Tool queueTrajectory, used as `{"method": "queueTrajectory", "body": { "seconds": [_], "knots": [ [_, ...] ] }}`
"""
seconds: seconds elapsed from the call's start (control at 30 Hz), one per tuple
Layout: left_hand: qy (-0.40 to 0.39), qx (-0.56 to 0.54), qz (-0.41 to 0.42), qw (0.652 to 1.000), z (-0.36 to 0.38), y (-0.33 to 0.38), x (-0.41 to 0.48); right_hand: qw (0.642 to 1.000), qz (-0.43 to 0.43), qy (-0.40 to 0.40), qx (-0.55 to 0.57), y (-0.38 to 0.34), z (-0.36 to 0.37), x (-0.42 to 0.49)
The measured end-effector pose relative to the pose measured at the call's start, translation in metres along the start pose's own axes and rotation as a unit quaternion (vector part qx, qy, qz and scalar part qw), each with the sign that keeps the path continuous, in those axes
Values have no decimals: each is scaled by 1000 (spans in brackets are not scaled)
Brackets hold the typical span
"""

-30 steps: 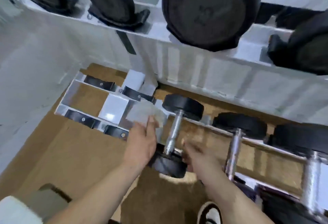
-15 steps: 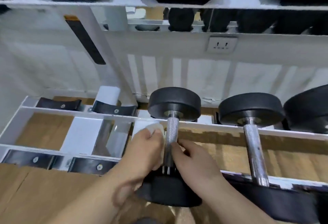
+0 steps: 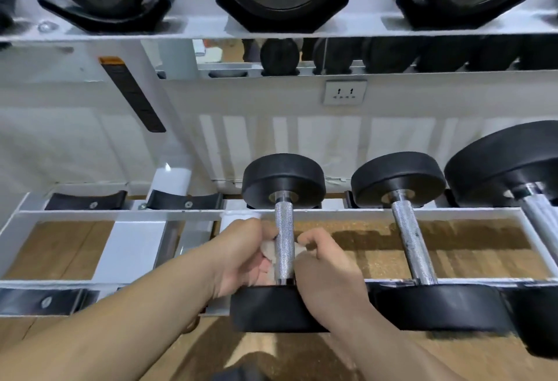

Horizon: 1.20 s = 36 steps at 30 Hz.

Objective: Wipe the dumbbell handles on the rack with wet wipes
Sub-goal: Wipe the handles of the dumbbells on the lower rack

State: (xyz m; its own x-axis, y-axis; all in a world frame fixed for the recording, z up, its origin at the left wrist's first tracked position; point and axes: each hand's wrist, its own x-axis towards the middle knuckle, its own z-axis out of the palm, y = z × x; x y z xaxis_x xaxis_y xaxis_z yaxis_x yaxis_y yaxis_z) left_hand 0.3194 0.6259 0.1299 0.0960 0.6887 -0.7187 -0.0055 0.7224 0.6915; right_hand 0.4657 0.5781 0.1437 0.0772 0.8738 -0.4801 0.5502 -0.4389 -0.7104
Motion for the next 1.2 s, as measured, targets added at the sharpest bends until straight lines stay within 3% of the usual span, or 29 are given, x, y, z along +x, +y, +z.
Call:
{"method": "queueTrajectory", "body": {
  "seconds": [0.2,0.3,0.43,0.53,0.67,0.7,0.83,0.93,1.07,1.2],
  "knots": [
    [48,-65,90,993,3,29,14,1000,6,8,28,0,5,3],
    [56,-1,78,995,-3,11,9,1000,0,8,30,0,6,5],
    [128,114,94,981,-15,-2,7,1000,-11,1,11,-1,4,12],
    [169,164,166,958,-12,2,5,1000,-23,1,7,-3,3,19],
    [292,240,284,881,-18,7,6,999,-39,11,3,0,7,25],
    [302,229,293,878,-21,7,6,999,-33,12,10,2,8,26],
    [165,66,230,957,-28,-4,3,999,-43,14,-14,5,8,29],
    [162,81,176,967,-22,-12,6,998,-55,10,-9,5,7,29],
    [50,33,57,997,-6,-12,1,998,-60,-3,-15,8,4,30],
    [42,16,21,999,-3,-6,6,997,-67,-5,-30,13,5,31]
  ]
}}
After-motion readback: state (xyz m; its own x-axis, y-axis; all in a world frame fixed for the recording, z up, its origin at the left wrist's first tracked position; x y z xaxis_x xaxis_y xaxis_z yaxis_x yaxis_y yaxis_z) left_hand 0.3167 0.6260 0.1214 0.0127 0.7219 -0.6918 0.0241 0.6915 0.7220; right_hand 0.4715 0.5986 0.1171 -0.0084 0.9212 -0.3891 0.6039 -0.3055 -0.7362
